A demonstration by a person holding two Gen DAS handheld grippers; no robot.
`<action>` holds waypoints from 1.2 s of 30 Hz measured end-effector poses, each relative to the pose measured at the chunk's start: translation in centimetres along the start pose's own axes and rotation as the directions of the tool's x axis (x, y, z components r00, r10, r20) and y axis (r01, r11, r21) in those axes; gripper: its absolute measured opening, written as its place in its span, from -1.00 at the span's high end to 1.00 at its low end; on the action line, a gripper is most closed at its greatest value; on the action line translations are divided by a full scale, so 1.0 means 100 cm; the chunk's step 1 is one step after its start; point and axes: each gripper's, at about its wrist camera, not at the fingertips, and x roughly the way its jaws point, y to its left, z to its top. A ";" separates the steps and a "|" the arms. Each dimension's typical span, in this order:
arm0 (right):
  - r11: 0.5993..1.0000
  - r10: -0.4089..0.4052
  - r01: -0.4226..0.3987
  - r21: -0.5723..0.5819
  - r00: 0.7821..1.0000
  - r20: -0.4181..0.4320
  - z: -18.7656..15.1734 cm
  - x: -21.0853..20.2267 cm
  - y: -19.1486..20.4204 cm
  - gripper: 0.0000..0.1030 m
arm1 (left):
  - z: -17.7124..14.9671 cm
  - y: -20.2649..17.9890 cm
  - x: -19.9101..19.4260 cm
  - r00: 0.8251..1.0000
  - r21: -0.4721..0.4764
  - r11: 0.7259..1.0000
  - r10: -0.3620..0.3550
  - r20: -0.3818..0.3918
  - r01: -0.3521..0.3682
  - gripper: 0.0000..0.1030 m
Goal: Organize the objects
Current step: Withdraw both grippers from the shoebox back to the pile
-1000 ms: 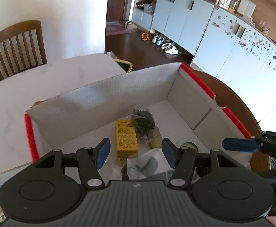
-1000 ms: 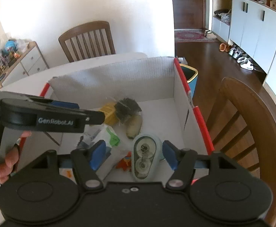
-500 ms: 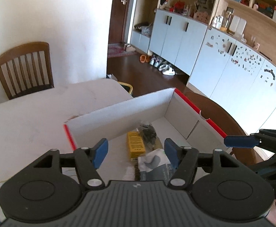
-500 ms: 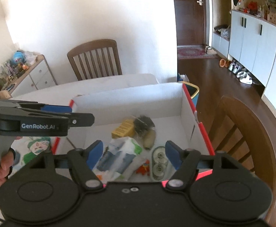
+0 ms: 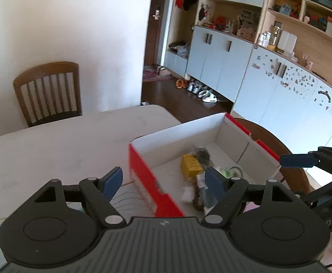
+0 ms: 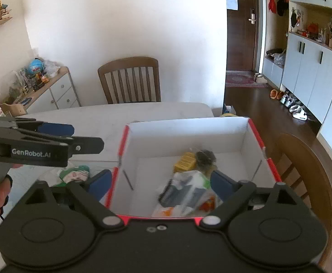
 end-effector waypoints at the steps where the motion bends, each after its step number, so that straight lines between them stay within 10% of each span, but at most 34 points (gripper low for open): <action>1: 1.000 -0.001 0.001 0.002 1.000 0.002 0.000 -0.001 0.005 -0.87 | -0.003 0.004 -0.004 1.000 -0.005 1.000 0.000 0.002 0.000 -0.61; 36: 0.999 0.007 -0.005 0.037 0.998 -0.064 -0.008 0.056 0.148 -0.98 | -0.100 0.167 -0.042 0.993 -0.056 0.992 0.110 -0.048 -0.112 -1.00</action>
